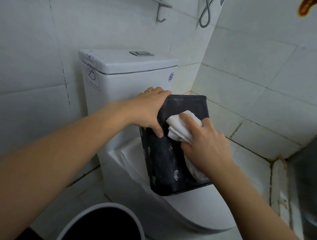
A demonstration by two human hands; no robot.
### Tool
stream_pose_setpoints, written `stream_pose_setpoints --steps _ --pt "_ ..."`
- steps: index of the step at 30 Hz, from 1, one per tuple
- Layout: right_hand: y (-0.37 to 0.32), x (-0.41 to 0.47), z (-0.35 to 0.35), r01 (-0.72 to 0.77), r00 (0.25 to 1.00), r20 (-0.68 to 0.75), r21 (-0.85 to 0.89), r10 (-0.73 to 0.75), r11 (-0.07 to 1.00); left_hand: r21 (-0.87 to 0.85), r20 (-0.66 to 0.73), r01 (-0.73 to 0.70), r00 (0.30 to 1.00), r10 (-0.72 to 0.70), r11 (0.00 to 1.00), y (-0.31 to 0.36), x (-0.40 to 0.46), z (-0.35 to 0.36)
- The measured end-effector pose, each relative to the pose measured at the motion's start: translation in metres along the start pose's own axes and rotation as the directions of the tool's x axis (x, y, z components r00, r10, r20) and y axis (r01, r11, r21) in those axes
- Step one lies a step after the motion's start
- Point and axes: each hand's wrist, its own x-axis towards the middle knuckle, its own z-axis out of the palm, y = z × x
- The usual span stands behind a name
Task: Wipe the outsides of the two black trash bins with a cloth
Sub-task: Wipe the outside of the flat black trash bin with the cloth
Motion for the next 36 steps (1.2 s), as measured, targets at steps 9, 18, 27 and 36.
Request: stream_pose_setpoints --steps 9,18,27,36 --pt "0.003 -0.026 0.004 0.097 0.995 0.033 -0.057 -0.095 0.994 0.025 0.008 -0.018 1.0 0.018 1.0 -0.002 0.004 0.0" --pt "-0.011 0.003 0.003 0.048 0.998 -0.035 -0.056 -0.05 0.997 0.056 0.024 -0.014 1.0 0.012 0.998 -0.004 0.007 -0.001" --pt "-0.003 -0.027 -0.001 0.139 0.99 0.016 -0.156 -0.138 0.978 0.087 0.023 -0.029 0.999 0.027 0.996 -0.002 0.006 -0.002" --pt "-0.007 -0.013 -0.001 0.101 0.994 -0.028 -0.161 -0.107 0.982 0.096 0.032 -0.04 0.999 0.037 0.995 -0.004 0.007 -0.002"
